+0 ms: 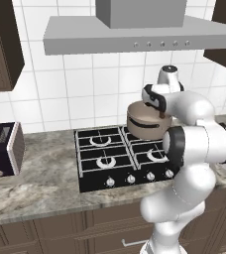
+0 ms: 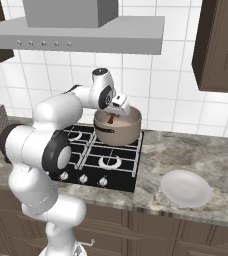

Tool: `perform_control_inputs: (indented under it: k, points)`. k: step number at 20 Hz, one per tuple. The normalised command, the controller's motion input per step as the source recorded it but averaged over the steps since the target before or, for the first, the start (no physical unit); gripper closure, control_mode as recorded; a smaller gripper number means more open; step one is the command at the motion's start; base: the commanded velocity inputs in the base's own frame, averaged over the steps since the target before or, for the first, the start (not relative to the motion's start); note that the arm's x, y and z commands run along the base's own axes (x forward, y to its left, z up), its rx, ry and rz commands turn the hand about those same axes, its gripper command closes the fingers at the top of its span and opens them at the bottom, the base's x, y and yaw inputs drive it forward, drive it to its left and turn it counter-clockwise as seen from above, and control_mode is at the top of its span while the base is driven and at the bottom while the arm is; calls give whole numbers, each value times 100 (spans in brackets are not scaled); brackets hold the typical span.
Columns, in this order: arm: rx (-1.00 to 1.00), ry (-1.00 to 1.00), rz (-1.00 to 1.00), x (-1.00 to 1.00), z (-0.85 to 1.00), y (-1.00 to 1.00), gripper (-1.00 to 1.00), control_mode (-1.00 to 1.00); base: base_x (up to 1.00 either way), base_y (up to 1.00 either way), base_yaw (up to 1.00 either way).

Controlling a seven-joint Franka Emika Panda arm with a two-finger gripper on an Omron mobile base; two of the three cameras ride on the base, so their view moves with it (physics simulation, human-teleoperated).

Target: Retrieve the frozen meat and place it in the pot on a burner. Then turn the burner on.

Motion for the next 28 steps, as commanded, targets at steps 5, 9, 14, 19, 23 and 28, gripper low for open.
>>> perform_control_inputs:
  k: [5, 9, 14, 19, 23, 28]
  points:
    - [0, 7, 0, 33, -6, 0, 100, -100, 0, 0, 0]
    - [0, 5, 0, 33, -16, 0, 100, -100, 0, 0, 0]
    - [0, 12, 0, 40, -1, 0, 100, -100, 0, 0, 0]
    - [0, 18, 0, 39, 0, 0, 100, -100, 0, 0, 0]
    - [3, 12, 0, 22, -5, 0, 100, -100, 0, 0, 0]
    - [8, 3, 0, 3, -17, 0, 100, -100, 0, 0, 0]
